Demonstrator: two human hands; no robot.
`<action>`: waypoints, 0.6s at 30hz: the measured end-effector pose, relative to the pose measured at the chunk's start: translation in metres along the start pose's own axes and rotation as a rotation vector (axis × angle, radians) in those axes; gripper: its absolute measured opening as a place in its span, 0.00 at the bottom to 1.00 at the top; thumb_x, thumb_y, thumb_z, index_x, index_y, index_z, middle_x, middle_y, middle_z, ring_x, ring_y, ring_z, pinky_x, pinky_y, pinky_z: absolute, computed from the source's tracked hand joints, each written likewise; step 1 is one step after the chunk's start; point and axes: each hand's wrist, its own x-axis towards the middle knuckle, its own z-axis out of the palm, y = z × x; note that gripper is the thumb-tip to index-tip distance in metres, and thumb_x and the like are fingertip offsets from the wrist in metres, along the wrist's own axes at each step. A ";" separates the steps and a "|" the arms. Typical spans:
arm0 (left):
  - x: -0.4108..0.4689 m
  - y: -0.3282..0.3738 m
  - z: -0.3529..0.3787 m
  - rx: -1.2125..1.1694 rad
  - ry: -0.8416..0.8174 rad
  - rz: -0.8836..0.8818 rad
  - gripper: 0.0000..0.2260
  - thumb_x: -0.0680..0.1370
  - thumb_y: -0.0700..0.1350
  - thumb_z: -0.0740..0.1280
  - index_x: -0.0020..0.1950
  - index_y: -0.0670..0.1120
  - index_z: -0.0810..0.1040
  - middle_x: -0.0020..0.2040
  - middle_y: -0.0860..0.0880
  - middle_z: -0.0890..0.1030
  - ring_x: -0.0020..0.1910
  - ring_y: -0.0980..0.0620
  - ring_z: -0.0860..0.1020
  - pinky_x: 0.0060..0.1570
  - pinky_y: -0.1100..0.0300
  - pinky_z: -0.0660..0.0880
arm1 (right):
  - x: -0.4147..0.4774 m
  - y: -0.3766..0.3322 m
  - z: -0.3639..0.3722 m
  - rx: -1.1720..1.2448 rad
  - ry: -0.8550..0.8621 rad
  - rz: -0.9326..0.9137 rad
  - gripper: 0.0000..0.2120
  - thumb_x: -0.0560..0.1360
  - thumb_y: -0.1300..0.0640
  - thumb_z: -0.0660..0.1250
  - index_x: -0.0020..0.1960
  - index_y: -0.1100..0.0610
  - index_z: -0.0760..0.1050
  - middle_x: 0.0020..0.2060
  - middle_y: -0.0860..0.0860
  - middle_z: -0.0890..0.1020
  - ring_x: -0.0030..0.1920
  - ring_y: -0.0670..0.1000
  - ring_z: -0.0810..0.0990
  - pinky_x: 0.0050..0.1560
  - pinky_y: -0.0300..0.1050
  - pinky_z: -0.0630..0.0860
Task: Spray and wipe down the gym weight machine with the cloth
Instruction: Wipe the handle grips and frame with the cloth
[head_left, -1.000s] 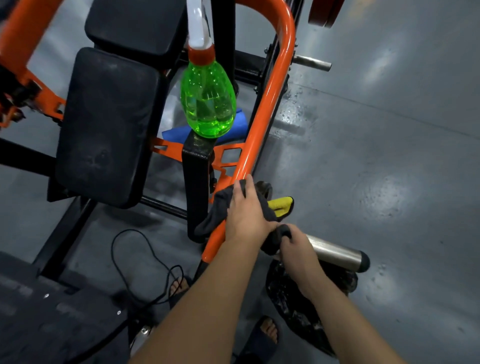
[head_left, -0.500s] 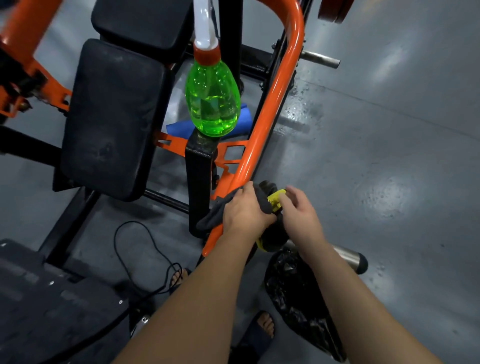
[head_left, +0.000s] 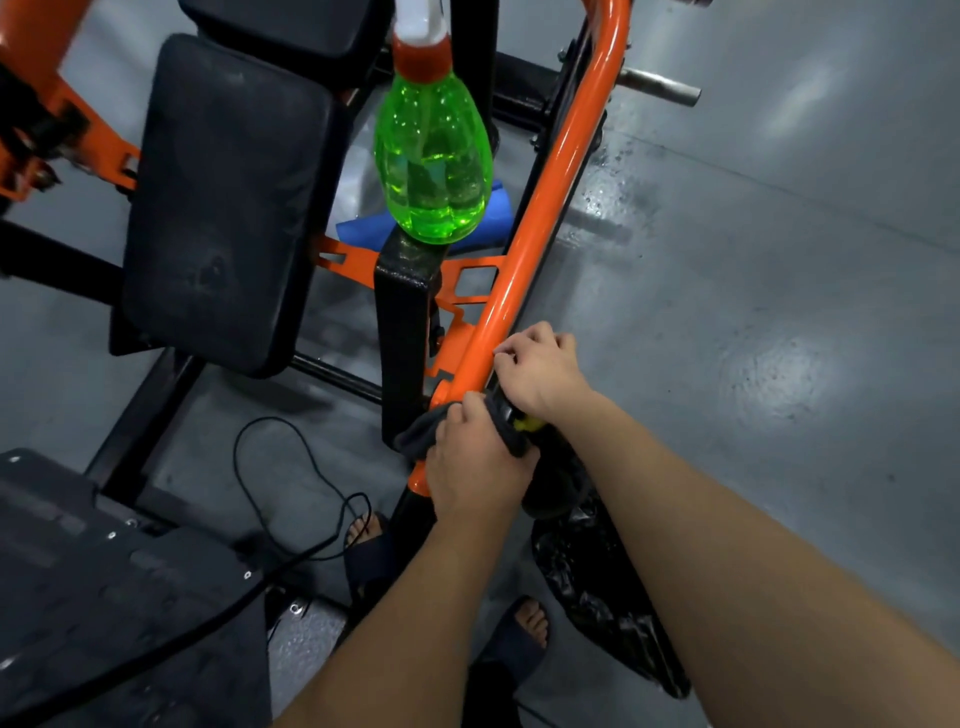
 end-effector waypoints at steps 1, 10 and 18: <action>-0.004 0.002 0.002 0.028 0.038 -0.013 0.22 0.71 0.55 0.75 0.57 0.49 0.69 0.55 0.48 0.76 0.58 0.43 0.77 0.55 0.44 0.77 | -0.001 -0.003 0.001 -0.008 0.005 0.000 0.17 0.84 0.49 0.54 0.66 0.50 0.77 0.65 0.48 0.69 0.71 0.57 0.60 0.75 0.50 0.58; 0.033 0.011 -0.012 0.061 -0.174 -0.053 0.27 0.72 0.60 0.72 0.62 0.47 0.71 0.58 0.45 0.81 0.59 0.41 0.80 0.54 0.49 0.78 | -0.010 -0.009 0.007 -0.022 0.034 0.037 0.18 0.80 0.48 0.60 0.68 0.50 0.73 0.74 0.50 0.68 0.79 0.56 0.55 0.79 0.63 0.50; 0.032 0.007 -0.013 -0.048 -0.151 0.021 0.21 0.72 0.56 0.73 0.60 0.47 0.76 0.54 0.47 0.83 0.56 0.43 0.81 0.52 0.52 0.76 | -0.009 -0.009 0.006 0.062 0.060 0.052 0.18 0.81 0.51 0.60 0.70 0.51 0.73 0.73 0.52 0.67 0.79 0.53 0.55 0.79 0.58 0.52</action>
